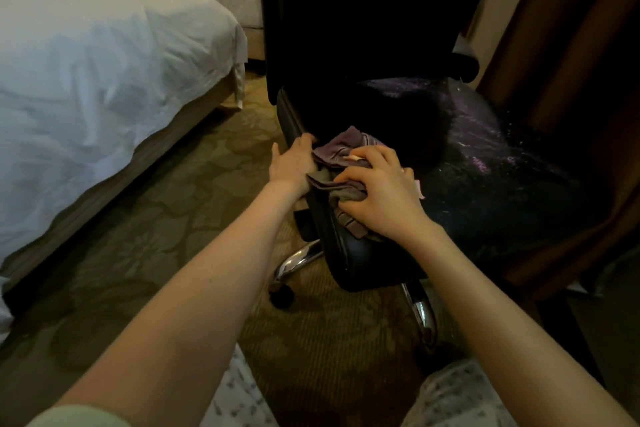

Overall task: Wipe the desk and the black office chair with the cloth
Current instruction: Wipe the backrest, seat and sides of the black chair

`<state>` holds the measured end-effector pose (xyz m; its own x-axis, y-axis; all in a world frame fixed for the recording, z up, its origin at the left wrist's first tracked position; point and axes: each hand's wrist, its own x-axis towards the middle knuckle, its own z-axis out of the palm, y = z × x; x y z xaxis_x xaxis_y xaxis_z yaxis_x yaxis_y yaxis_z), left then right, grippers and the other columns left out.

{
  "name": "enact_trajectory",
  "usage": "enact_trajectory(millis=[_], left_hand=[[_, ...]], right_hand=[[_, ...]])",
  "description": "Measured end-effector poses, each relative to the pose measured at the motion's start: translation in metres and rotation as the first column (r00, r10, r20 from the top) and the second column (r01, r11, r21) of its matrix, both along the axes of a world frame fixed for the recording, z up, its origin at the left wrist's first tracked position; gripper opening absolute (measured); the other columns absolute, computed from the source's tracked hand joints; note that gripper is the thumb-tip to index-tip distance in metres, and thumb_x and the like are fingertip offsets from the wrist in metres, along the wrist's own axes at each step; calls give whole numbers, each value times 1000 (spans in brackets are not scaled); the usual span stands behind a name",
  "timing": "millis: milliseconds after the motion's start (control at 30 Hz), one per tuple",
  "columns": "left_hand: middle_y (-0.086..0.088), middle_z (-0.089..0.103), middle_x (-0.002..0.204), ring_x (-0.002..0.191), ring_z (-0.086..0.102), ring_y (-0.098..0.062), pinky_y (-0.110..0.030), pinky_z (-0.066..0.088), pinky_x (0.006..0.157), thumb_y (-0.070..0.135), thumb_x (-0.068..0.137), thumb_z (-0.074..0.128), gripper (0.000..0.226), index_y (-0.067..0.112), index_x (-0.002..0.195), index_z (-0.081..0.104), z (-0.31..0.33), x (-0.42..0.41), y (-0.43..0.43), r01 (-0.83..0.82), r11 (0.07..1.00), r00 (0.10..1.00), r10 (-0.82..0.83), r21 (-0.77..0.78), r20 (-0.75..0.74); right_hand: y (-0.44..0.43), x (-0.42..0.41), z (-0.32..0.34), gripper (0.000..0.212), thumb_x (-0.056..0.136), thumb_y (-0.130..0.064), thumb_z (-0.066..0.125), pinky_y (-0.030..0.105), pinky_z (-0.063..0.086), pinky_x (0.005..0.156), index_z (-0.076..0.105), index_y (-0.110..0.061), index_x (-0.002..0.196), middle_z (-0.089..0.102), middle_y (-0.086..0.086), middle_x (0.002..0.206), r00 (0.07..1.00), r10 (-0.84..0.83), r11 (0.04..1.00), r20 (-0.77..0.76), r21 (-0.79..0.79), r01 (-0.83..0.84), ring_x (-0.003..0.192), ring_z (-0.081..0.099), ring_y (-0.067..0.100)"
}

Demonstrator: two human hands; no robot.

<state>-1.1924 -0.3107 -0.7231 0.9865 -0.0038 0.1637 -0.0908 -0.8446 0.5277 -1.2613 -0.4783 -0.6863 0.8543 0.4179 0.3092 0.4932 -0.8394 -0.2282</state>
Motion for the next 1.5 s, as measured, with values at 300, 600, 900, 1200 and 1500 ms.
enact_trajectory(millis=[300,600,900,1200,1500], left_hand=[[-11,32,149,130,39,-34,-48,10,114,15,100,27,48,12,147,18,9,-5,-3,-4,999,996,7,32,-91],[-8,10,158,145,11,-26,-50,1,117,9,97,34,60,15,150,9,18,-12,-41,-132,990,980,123,-49,-155],[-5,24,152,143,15,-24,-58,5,113,8,94,41,52,19,143,28,0,-12,-32,-129,973,992,128,-189,-17],[-6,24,153,143,14,-25,-57,5,112,14,98,37,43,16,141,32,-1,-15,-28,-126,954,992,118,-270,-47],[-4,11,158,146,1,-21,-49,0,116,26,100,34,54,15,150,15,2,-24,-60,-15,1000,1000,15,-24,-6]], right_hand=[[-87,65,5,44,85,-36,62,56,29,101,58,-24,126,39,4,138,836,-545,826,-61,133,548,130,26,30],[-77,61,11,38,86,-31,61,55,26,102,60,-23,124,41,6,135,807,-587,747,-71,337,573,128,28,31],[7,9,-14,37,76,-33,70,51,32,94,68,-26,112,48,-2,131,948,-291,941,128,214,261,126,26,20],[15,-55,-57,38,66,-32,75,54,39,86,70,-22,102,57,7,123,939,-167,968,300,232,98,122,34,26],[-30,-24,-38,44,76,-33,71,53,30,97,64,-24,118,45,4,136,940,-300,919,160,311,240,130,27,26]])
